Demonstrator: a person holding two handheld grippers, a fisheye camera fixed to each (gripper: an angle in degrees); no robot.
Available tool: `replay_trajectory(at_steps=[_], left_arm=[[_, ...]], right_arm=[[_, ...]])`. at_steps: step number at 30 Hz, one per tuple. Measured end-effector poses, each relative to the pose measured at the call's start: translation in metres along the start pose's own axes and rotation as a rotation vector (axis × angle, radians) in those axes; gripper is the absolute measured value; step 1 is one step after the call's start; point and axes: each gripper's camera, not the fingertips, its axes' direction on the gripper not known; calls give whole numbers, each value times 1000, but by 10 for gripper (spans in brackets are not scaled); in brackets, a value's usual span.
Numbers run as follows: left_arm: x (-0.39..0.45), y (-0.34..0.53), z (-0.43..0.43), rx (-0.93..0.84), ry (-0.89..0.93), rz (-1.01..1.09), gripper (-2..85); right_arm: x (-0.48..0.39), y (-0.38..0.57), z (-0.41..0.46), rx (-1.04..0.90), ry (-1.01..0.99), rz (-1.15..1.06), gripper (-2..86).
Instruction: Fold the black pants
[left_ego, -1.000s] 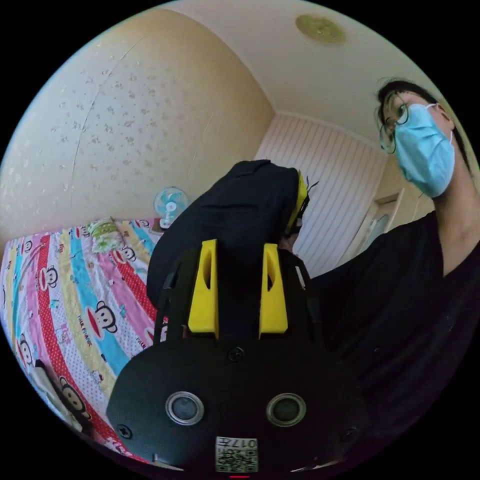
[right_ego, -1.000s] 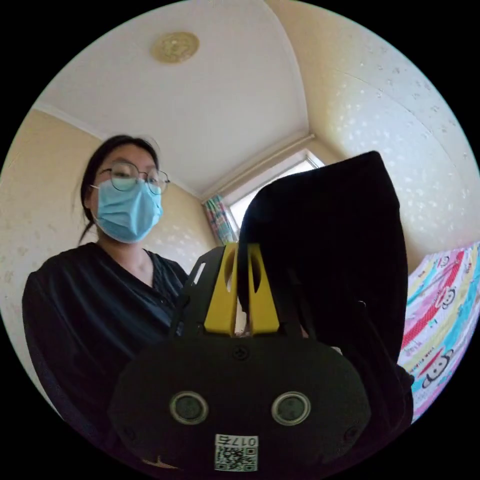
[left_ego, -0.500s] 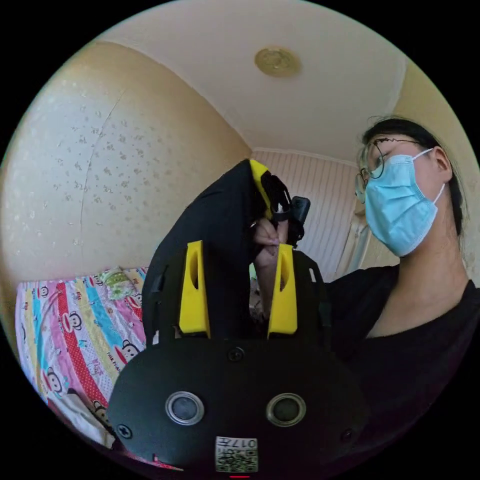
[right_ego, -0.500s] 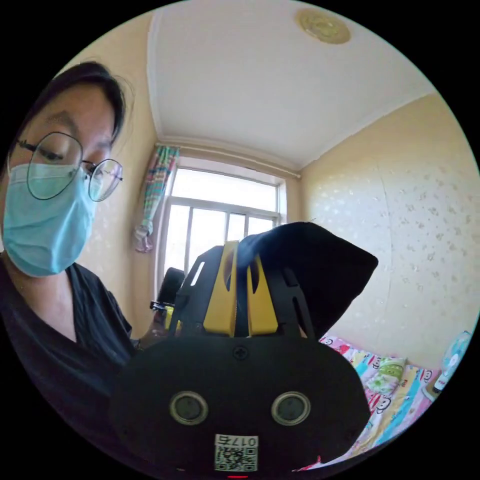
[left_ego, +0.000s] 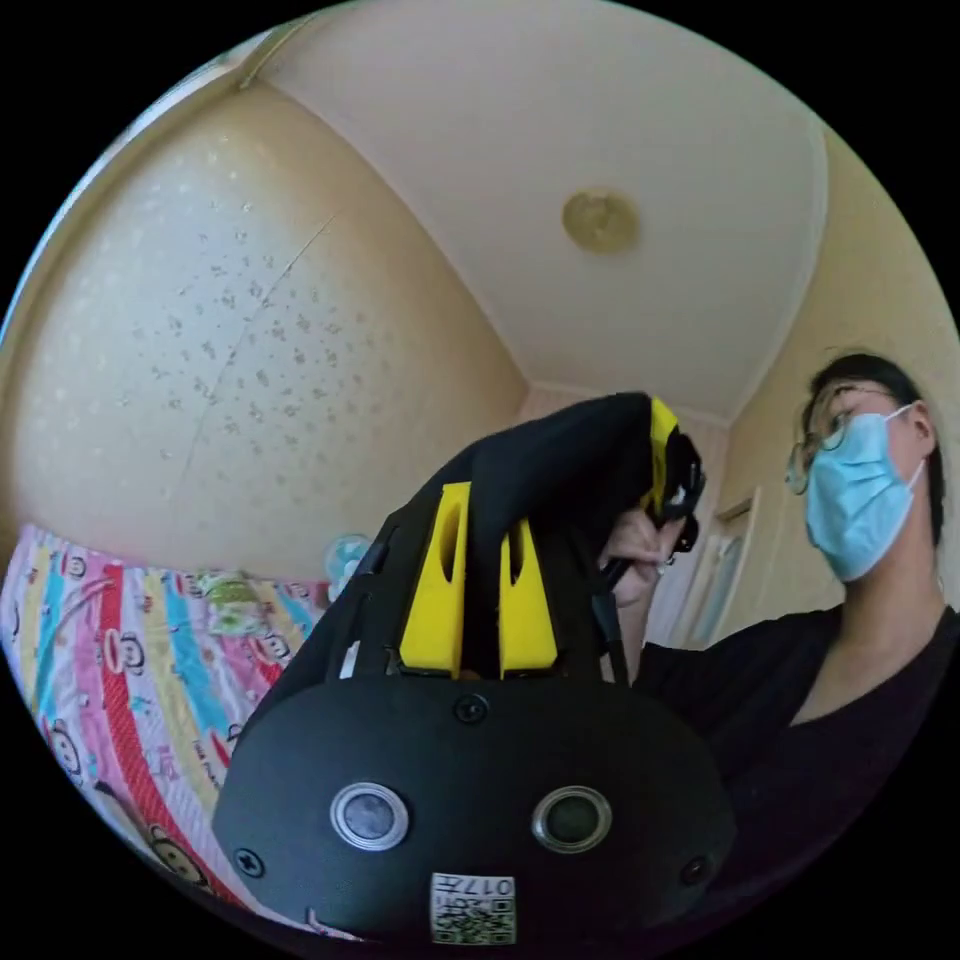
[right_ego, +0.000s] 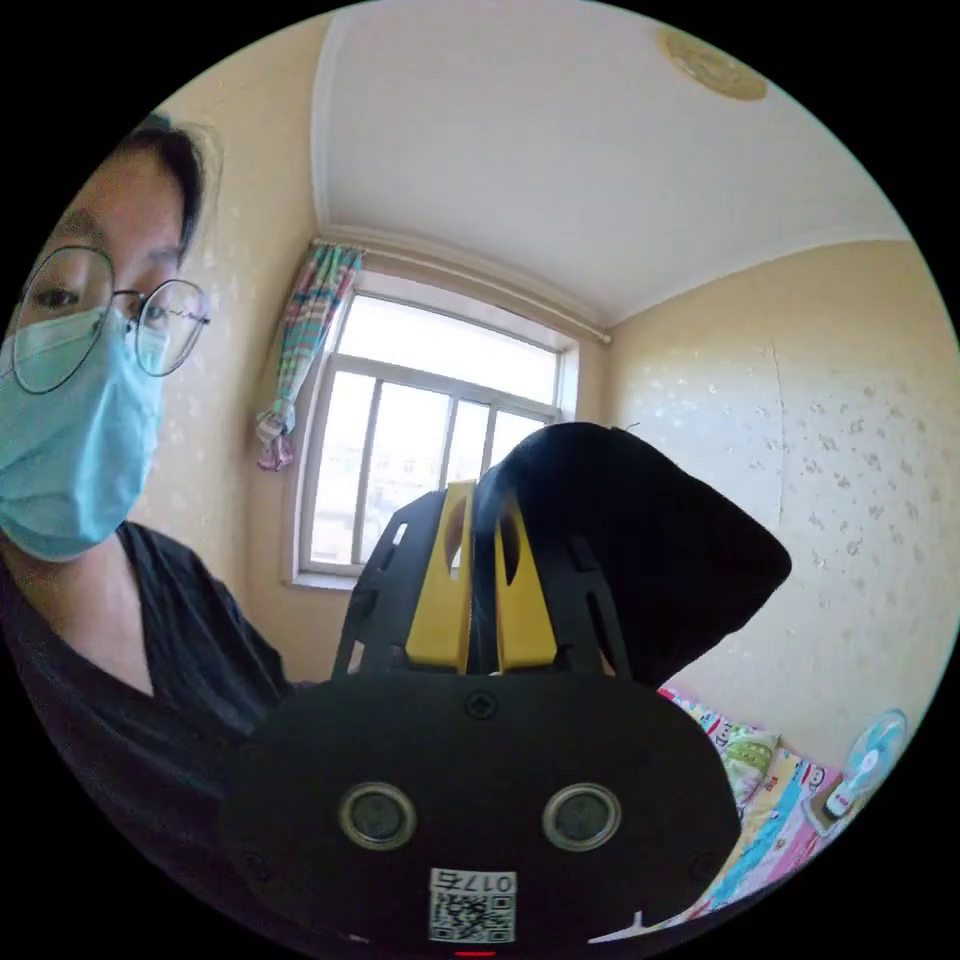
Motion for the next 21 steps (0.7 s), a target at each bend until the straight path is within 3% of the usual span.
replay_trajectory(at_steps=[5,10,15,18,21], left_arm=[[14,-30,-7,72,79,112,44],[9,-51,-9,122,164,77,46],[-9,-58,1,145,390,-34,47],[-9,-58,13,114,443,-77,49],[-9,-50,26,41,519,-128,49]], right_arm=[[-57,49,-33,78,157,-101,22],[-100,135,-73,186,532,-164,12],[-99,204,-70,217,499,-43,33],[-117,229,-46,242,601,-123,122],[-125,230,-24,201,631,-196,144]])
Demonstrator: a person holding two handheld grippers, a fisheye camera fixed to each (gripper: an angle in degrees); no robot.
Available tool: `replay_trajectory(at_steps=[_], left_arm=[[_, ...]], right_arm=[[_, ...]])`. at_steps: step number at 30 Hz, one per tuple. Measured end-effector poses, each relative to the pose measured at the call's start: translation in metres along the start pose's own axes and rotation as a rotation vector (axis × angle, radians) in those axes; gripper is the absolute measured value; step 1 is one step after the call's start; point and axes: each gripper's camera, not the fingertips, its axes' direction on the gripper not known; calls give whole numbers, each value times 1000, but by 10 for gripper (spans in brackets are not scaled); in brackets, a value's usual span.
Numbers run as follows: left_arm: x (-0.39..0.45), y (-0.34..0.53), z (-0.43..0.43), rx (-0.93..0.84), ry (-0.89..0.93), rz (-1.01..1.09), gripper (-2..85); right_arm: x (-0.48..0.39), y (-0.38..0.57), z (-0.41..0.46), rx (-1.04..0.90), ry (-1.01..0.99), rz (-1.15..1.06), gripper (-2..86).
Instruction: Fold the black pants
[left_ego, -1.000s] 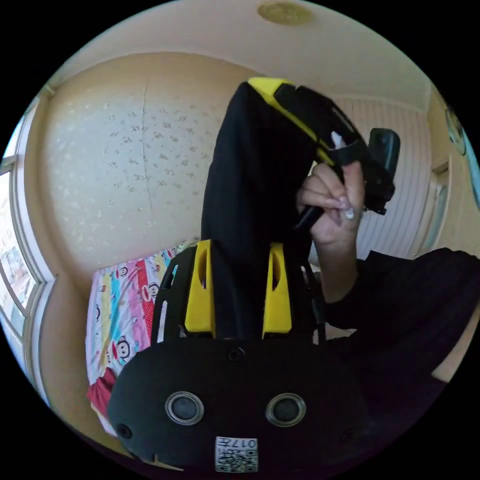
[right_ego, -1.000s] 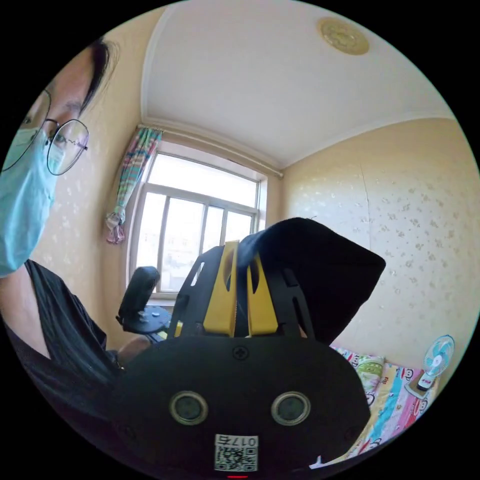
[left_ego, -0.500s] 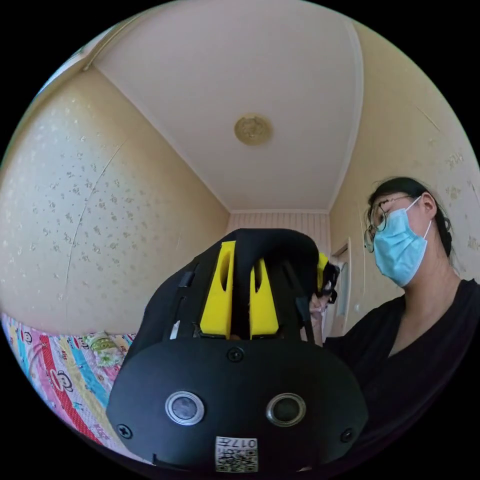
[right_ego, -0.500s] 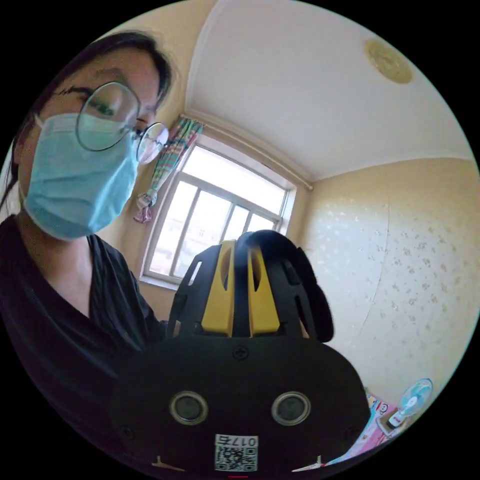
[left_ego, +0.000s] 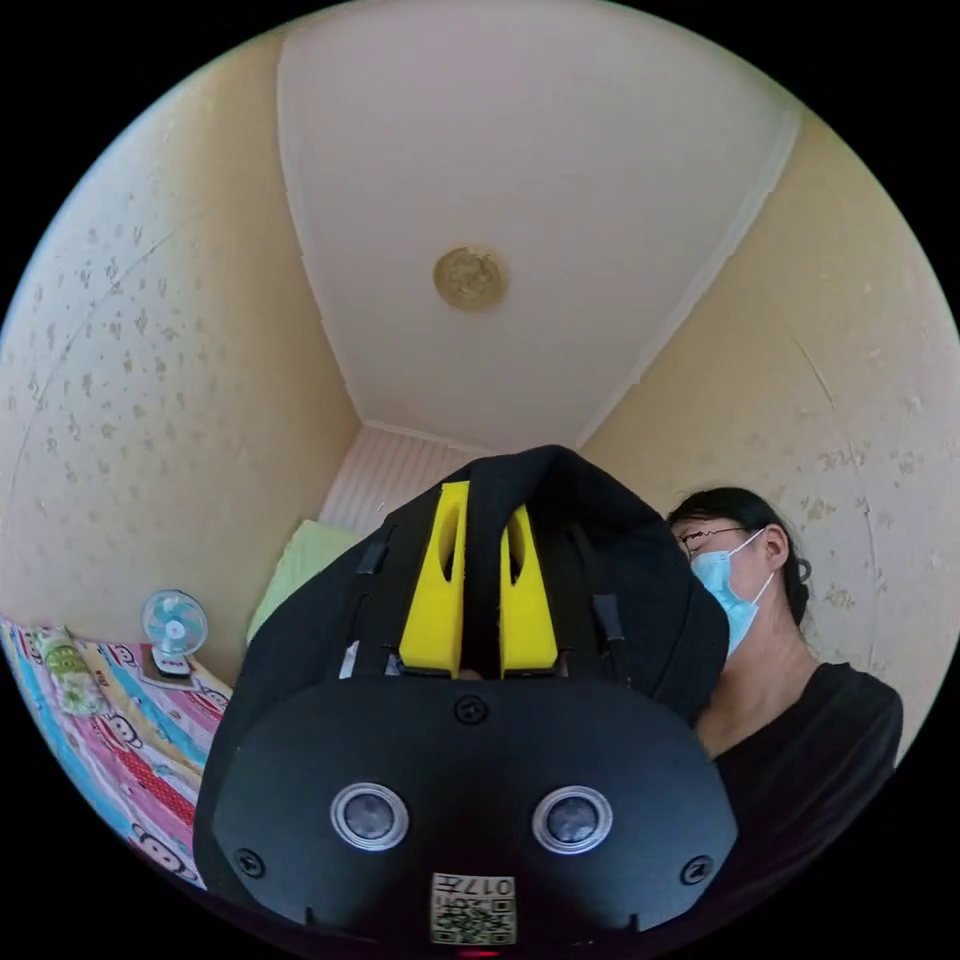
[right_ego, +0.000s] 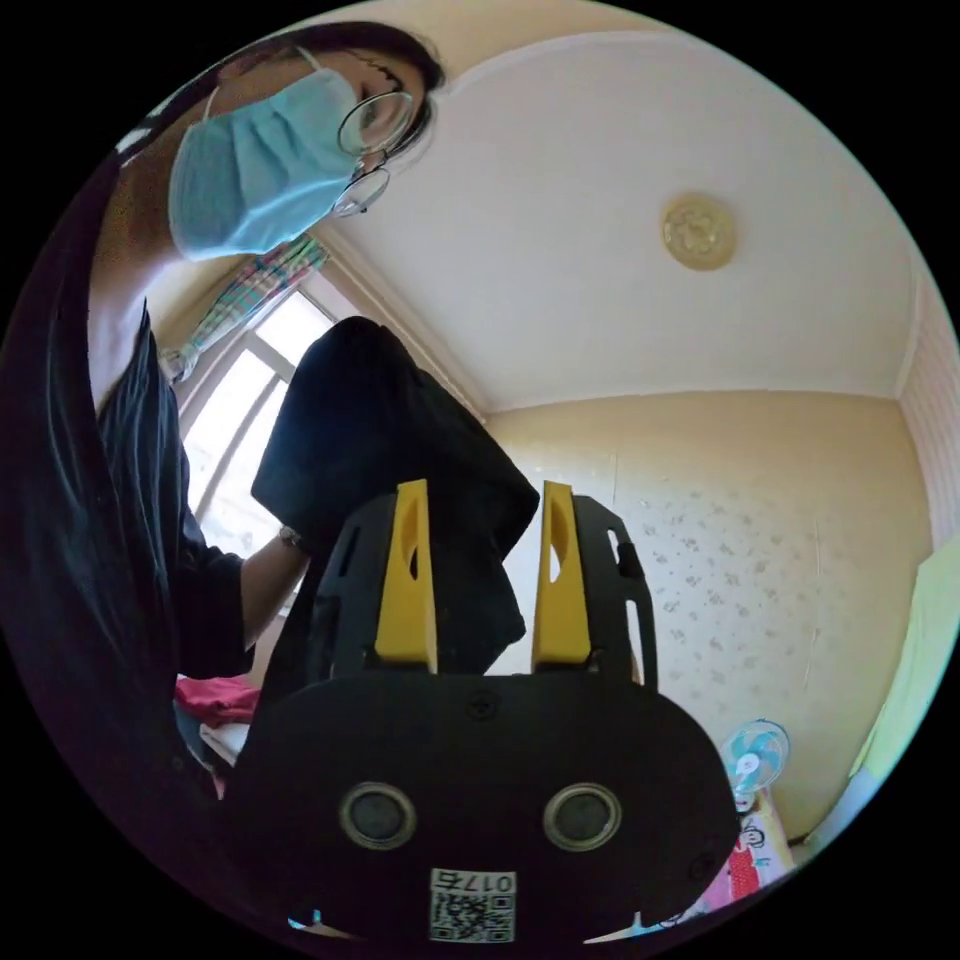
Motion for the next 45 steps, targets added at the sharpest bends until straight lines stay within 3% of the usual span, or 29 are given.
replay_trajectory(at_steps=[5,8,12,14,17,21,24,30,34,36,38,41,45], left_arm=[[-5,23,19,-172,84,-97,53],[-11,35,29,-302,49,-170,59],[-22,49,13,-473,-206,-202,80],[-25,64,4,-508,-245,-221,95],[-15,99,-25,-360,-271,-254,111],[11,147,-89,-86,-317,-295,102],[45,162,-110,13,-387,-221,92],[105,165,-44,-203,-726,39,119],[121,184,-2,-148,-930,64,139],[135,187,22,-113,-1042,186,133],[133,184,34,-123,-1026,180,118],[125,181,44,-191,-833,90,129],[127,187,47,-208,-800,41,156]], right_arm=[[-15,-8,17,72,-192,-94,169],[-28,-15,27,55,-167,-104,125],[-9,-24,41,-77,-1,206,57],[9,-17,62,-187,17,330,39],[27,4,78,-206,-39,481,28],[16,0,74,-143,197,414,26],[13,-10,81,-139,323,389,31],[14,-21,111,-216,344,431,47],[3,-26,125,-295,391,442,54],[6,-24,121,-296,378,477,55],[10,-27,117,-310,394,468,55],[25,-29,110,-313,445,488,54],[45,-32,102,-320,552,492,53]])
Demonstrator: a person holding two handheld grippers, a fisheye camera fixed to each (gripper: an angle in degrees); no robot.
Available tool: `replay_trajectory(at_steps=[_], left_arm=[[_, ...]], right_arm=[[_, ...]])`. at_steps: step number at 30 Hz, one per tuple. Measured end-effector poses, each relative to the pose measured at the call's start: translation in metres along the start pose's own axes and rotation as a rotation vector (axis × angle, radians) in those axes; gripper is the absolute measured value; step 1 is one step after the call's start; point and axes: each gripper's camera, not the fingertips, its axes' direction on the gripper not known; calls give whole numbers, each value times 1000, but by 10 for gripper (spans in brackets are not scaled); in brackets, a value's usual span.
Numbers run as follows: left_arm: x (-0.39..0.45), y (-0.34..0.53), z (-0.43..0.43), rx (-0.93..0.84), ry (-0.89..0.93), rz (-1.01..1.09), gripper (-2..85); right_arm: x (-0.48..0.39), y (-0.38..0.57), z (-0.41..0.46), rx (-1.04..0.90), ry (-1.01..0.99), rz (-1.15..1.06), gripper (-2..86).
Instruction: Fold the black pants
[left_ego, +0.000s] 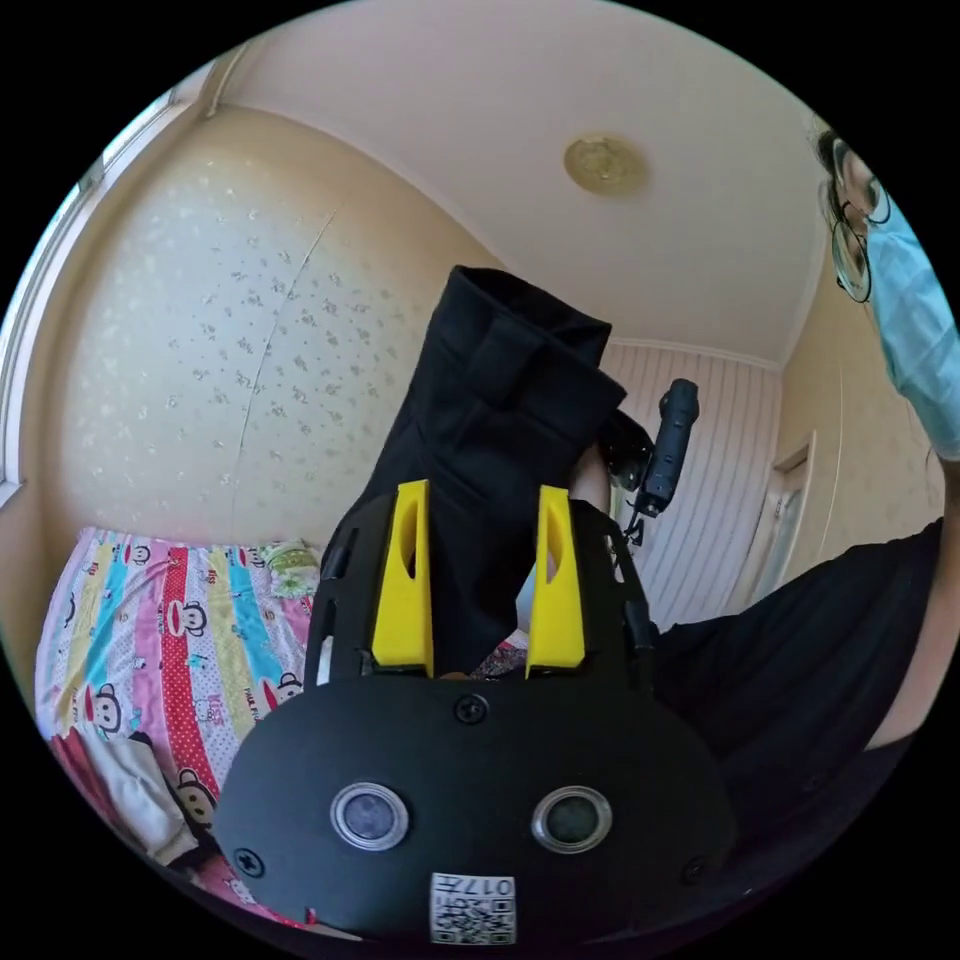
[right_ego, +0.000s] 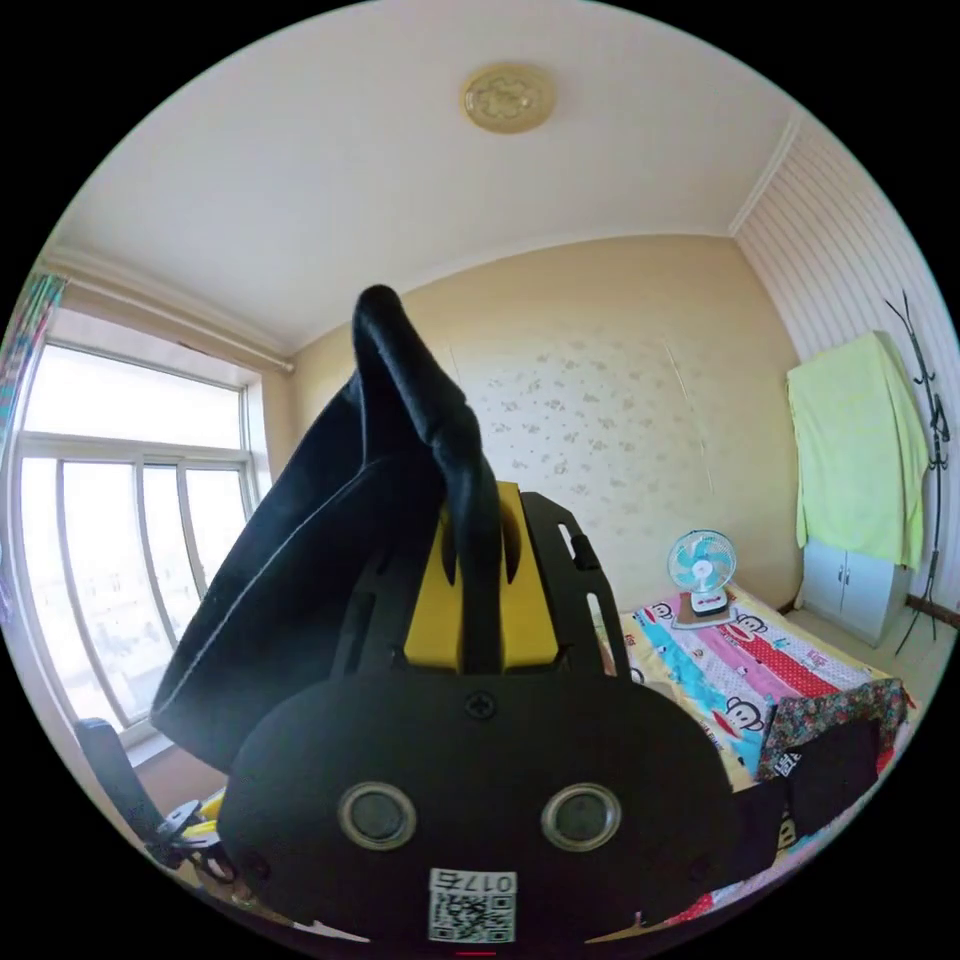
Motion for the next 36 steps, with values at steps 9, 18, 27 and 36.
replay_trajectory(at_steps=[9,18,27,36], left_arm=[[-7,-13,30,-74,-112,-80,149],[-45,-42,-48,237,99,-159,8],[2,-136,-59,334,-71,102,3],[-4,-190,-13,173,-102,241,3]], right_arm=[[-25,-9,-6,-97,-51,-103,54],[-7,-20,-75,-56,-346,-554,69],[19,-64,-71,-142,-643,-608,63],[128,-60,42,-317,-1101,-288,47]])
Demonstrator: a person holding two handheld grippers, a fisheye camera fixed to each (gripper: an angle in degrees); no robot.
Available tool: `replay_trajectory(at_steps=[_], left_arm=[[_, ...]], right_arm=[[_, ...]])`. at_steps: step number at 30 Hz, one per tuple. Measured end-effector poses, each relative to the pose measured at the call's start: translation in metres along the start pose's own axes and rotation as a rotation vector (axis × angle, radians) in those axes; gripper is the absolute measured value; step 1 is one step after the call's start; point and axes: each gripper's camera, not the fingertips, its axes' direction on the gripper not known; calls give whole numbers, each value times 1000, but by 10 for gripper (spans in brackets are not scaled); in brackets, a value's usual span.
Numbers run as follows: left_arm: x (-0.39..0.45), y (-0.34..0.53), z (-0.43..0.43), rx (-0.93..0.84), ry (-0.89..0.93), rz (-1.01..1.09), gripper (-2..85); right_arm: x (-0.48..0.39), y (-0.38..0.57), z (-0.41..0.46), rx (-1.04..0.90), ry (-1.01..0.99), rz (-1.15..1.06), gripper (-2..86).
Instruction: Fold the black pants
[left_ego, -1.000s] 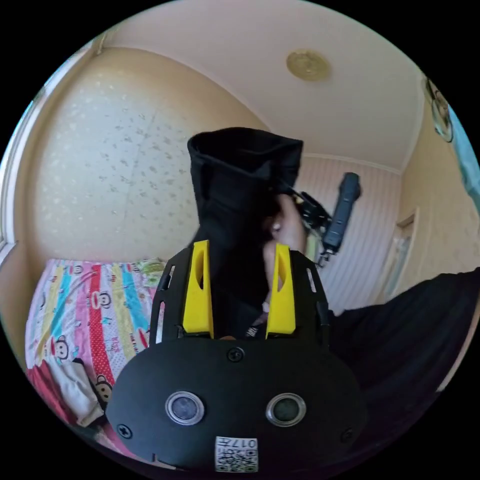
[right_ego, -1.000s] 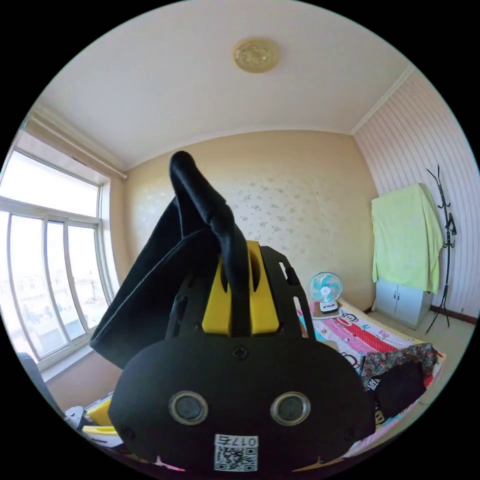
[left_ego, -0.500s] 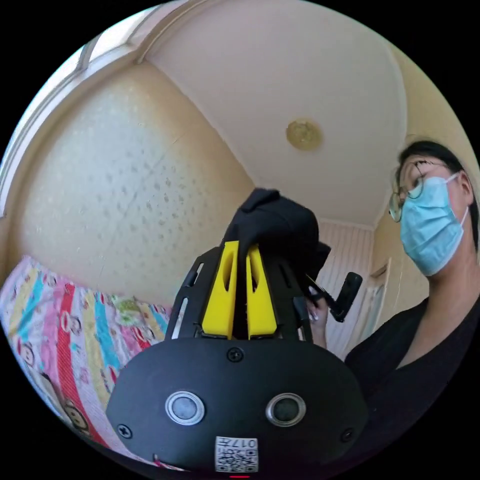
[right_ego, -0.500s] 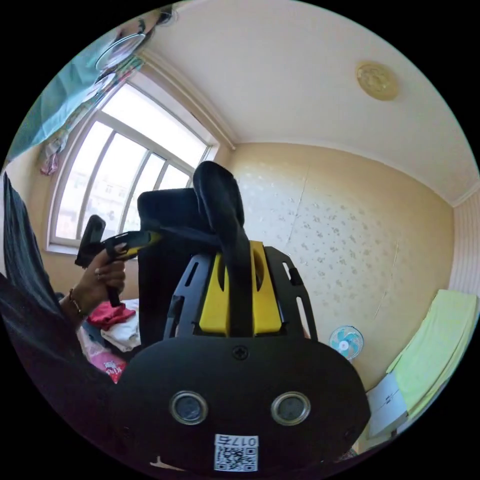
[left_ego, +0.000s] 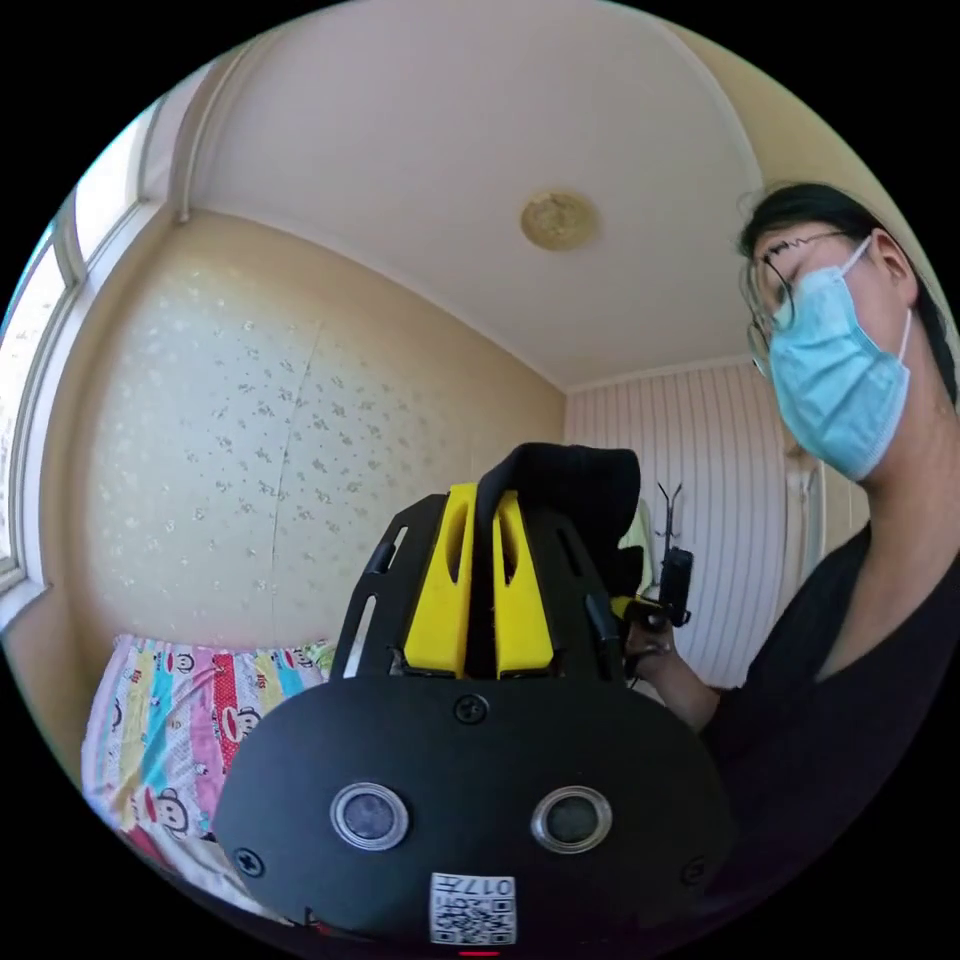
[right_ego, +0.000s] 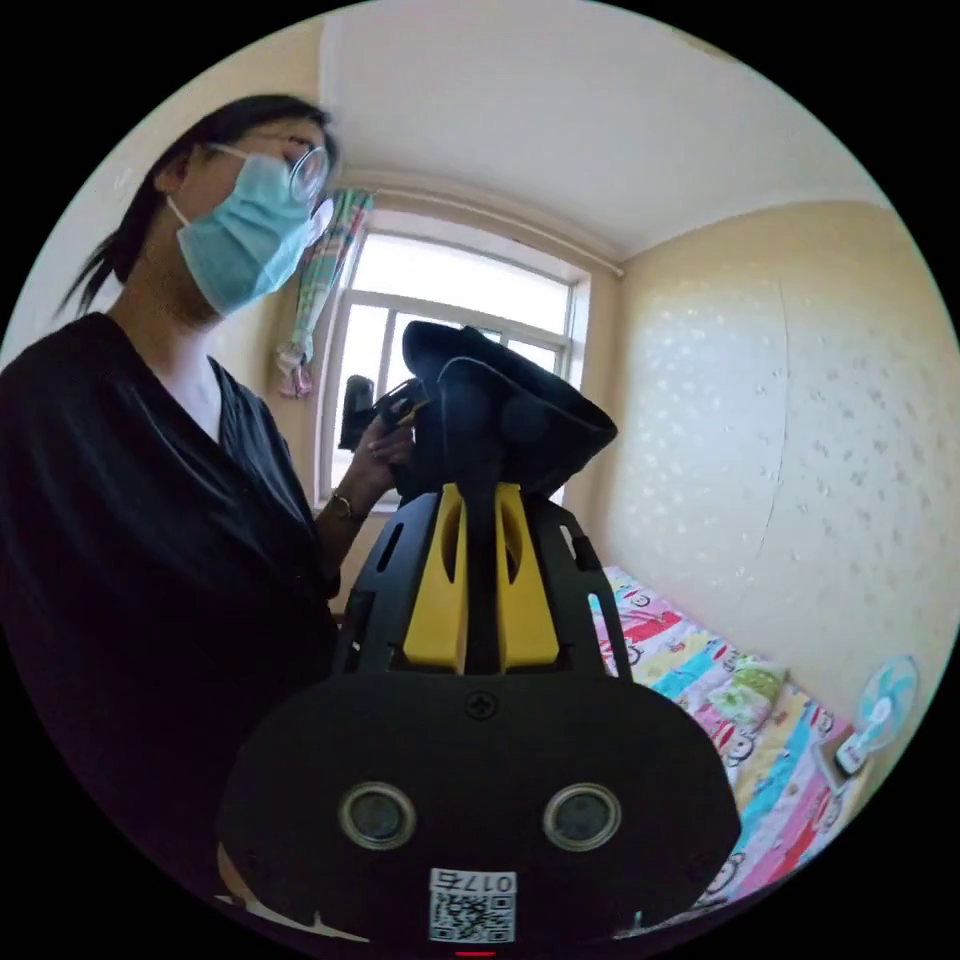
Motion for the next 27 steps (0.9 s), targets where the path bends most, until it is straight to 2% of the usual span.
replay_trajectory(at_steps=[2,5,8,11,13,14,16,17,18,19,21,22,23,24,25,26,27], left_arm=[[2,-14,6,-29,-19,73,4],[-25,-44,13,-6,-74,-3,6],[-77,-88,65,-44,2,-44,11],[-166,-144,182,-136,-83,-155,20],[-244,-171,274,-224,-170,-221,33],[-301,-177,337,-329,-263,-245,58],[-383,-156,412,-584,-437,-310,76],[-430,-119,446,-823,-523,-385,73],[-466,-66,463,-1052,-603,-486,63],[-479,-38,467,-1159,-637,-512,61],[-501,84,462,-1470,-731,-540,49],[-501,118,459,-1552,-715,-539,46],[-498,189,445,-1734,-670,-555,31],[-487,258,422,-1911,-614,-587,18],[-480,290,406,-1995,-590,-607,13],[-463,347,365,-2151,-576,-664,6],[-443,389,316,-2279,-587,-730,2]], right_arm=[[11,-3,-11,28,-3,-16,43],[41,-25,-40,96,35,-67,36],[108,-75,-38,60,183,-83,33],[218,-155,24,-125,495,-104,38],[345,-211,86,-263,757,11,57],[378,-219,99,-299,803,58,63],[504,-212,140,-548,952,287,65],[532,-199,146,-619,976,378,60],[579,-159,153,-769,995,557,47],[609,-108,159,-931,966,653,27],[634,-18,160,-1133,958,735,17],[639,52,160,-1289,898,744,13],[638,92,158,-1383,851,753,10],[627,172,148,-1577,752,780,8],[605,255,129,-1793,635,838,6],[589,294,114,-1900,581,878,6],[547,363,80,-2093,463,945,5]])
